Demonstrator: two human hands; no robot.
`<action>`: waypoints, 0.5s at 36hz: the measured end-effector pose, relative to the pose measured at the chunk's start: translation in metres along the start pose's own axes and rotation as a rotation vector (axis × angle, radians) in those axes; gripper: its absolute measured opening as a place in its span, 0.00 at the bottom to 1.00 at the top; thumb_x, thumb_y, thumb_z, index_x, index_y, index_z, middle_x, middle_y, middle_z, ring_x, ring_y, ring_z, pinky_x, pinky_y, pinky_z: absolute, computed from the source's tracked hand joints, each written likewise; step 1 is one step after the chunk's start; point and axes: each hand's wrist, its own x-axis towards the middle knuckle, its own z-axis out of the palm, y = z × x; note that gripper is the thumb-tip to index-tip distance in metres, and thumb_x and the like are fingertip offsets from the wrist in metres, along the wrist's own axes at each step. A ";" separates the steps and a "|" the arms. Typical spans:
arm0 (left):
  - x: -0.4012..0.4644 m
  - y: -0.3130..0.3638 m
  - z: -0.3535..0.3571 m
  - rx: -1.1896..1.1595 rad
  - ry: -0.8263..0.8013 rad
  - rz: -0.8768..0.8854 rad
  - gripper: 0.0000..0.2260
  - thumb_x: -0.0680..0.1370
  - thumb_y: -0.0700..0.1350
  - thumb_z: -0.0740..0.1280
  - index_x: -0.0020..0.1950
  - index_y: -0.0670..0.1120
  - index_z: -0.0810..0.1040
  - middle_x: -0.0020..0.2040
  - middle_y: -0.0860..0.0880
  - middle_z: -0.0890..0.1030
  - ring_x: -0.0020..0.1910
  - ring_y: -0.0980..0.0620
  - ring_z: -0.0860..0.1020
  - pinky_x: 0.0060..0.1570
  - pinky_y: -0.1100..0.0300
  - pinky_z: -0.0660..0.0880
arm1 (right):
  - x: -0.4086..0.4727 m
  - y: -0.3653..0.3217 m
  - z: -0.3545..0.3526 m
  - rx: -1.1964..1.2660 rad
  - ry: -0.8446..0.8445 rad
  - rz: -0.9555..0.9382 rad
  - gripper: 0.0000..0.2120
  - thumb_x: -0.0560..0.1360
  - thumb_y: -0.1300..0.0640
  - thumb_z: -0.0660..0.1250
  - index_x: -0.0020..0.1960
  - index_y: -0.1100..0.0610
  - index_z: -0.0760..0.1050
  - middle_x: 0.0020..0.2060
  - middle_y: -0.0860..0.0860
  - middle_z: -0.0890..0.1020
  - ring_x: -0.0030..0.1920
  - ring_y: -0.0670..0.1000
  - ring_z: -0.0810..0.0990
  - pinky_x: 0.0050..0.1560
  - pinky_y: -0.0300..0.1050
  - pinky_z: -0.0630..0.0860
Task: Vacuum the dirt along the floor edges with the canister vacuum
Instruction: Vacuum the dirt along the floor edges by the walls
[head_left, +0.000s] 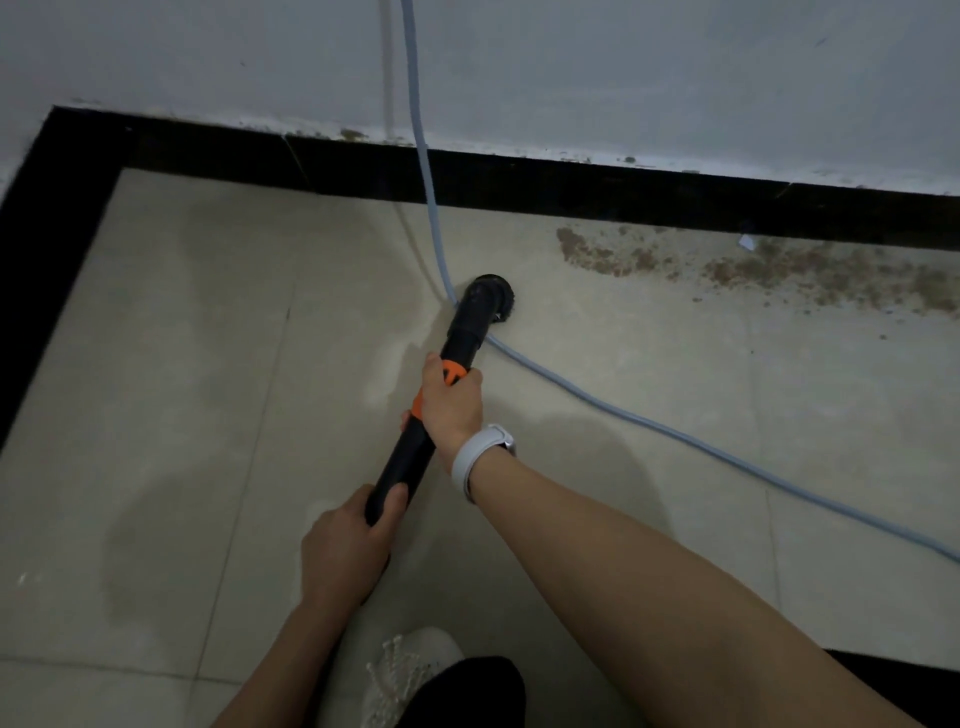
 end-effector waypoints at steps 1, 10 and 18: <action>-0.003 -0.002 -0.002 0.002 0.005 -0.011 0.32 0.66 0.73 0.45 0.38 0.48 0.75 0.31 0.48 0.80 0.33 0.47 0.78 0.38 0.51 0.76 | -0.002 0.002 0.003 -0.007 -0.015 0.002 0.14 0.81 0.48 0.61 0.54 0.57 0.62 0.33 0.54 0.72 0.27 0.55 0.74 0.35 0.52 0.79; -0.009 -0.003 -0.009 -0.014 -0.001 -0.064 0.32 0.67 0.72 0.44 0.36 0.47 0.73 0.31 0.48 0.80 0.33 0.47 0.78 0.37 0.52 0.76 | -0.001 0.005 0.016 -0.042 -0.075 0.039 0.15 0.79 0.48 0.63 0.53 0.57 0.62 0.34 0.55 0.72 0.28 0.56 0.74 0.39 0.57 0.80; 0.013 0.033 -0.003 -0.103 -0.026 -0.023 0.27 0.77 0.65 0.56 0.36 0.43 0.76 0.31 0.48 0.80 0.33 0.49 0.77 0.38 0.53 0.75 | 0.018 -0.023 0.009 -0.179 0.068 -0.005 0.26 0.77 0.40 0.61 0.63 0.60 0.65 0.40 0.54 0.75 0.46 0.64 0.82 0.50 0.63 0.80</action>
